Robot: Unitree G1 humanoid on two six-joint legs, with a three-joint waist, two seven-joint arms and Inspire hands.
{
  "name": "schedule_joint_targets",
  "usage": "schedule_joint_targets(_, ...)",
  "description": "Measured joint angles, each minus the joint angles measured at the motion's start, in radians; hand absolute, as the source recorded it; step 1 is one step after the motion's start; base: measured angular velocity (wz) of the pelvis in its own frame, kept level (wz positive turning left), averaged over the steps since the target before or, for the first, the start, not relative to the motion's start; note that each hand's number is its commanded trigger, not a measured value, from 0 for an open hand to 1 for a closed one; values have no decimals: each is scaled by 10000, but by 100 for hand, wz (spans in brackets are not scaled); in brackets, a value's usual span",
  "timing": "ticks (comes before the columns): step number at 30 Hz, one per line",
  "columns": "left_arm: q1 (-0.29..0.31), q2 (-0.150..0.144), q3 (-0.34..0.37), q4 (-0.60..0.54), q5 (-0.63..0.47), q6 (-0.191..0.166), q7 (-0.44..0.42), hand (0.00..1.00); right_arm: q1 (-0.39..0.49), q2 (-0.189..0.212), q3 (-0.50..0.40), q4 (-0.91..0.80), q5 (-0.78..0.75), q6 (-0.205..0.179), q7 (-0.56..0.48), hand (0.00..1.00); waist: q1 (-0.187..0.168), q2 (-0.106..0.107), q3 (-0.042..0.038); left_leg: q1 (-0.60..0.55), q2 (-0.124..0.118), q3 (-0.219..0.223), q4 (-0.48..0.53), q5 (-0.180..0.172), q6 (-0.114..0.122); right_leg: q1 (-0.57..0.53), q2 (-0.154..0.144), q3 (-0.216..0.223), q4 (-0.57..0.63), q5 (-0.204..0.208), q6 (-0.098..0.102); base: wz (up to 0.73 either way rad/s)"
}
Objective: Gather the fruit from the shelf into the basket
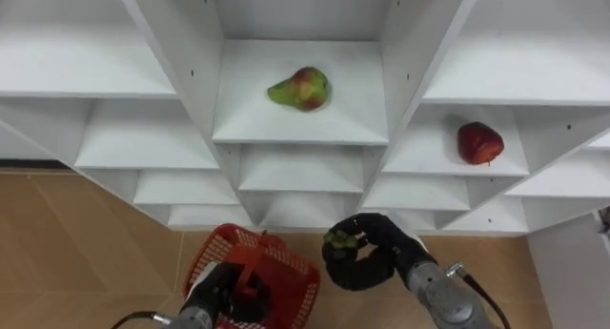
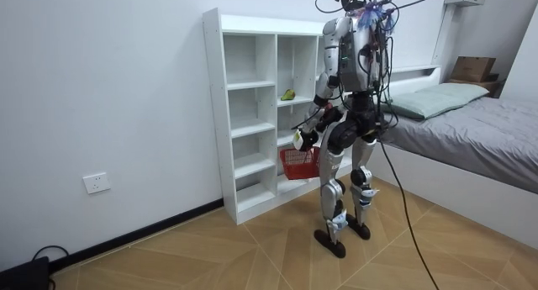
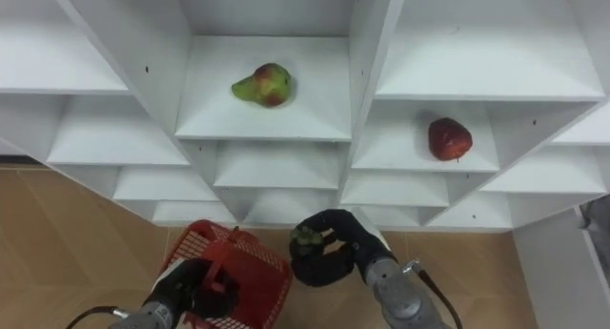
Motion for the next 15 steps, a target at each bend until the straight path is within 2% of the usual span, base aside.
schedule_joint_targets(2,-116,-30,-59,0,0,-23,9,100,-140,-20,-22,361,16,-3,-154,100,123,16,13,0,8,12,-1,0,0,-12,6,27,0,0,0,-2)
schedule_joint_targets(5,-273,-30,-233,-1,-176,-191,65,100,-574,12,-22,900,72,-12,-348,100,150,107,85,-87,11,-2,5,3,-1,-92,-2,6,3,5,-7,0)
schedule_joint_targets(7,-408,-29,-611,0,-444,-225,133,100,-867,22,0,1133,79,-11,-359,100,170,189,139,-121,7,8,2,16,1,-157,-25,-5,37,13,-14,-2)
schedule_joint_targets(10,-522,-28,-906,9,-752,-226,191,100,-1093,154,1,1293,88,-12,-373,100,174,193,148,-165,16,27,3,25,-10,-219,-42,-7,68,13,-14,0)
schedule_joint_targets(15,-579,-58,-916,64,-1074,-227,189,100,-1196,262,213,1387,109,-11,-362,100,173,182,154,-200,10,121,7,33,3,-341,-52,14,178,12,-14,-3)
